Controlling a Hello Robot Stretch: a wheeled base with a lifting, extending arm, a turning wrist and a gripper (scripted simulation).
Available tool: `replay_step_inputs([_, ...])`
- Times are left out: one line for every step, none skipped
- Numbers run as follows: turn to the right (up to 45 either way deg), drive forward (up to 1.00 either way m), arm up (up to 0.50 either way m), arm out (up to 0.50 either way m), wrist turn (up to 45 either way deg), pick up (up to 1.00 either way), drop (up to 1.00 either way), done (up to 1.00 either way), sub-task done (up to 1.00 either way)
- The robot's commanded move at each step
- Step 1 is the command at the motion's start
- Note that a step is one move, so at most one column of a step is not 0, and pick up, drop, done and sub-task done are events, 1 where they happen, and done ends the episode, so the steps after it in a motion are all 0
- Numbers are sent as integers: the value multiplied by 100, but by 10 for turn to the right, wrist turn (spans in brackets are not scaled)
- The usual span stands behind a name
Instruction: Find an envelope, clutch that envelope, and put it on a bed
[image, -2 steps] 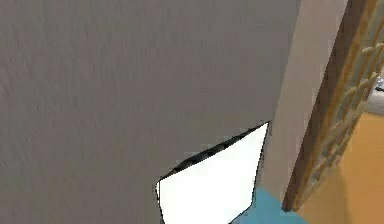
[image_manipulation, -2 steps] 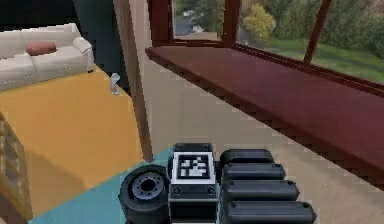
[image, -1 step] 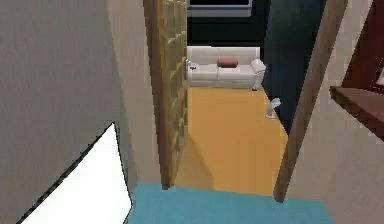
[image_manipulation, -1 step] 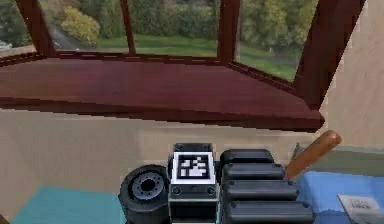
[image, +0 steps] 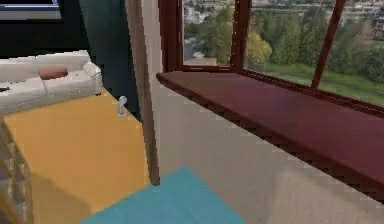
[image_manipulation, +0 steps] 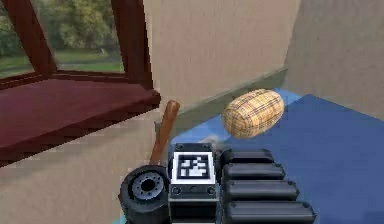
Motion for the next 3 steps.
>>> replay_step_inputs([450,0,0,0,0,0,0,0,0])
replay_step_inputs([210,0,0,0,0,0,0,0,0])
replay_step_inputs([-120,0,0,0,0,0,0,0,0])
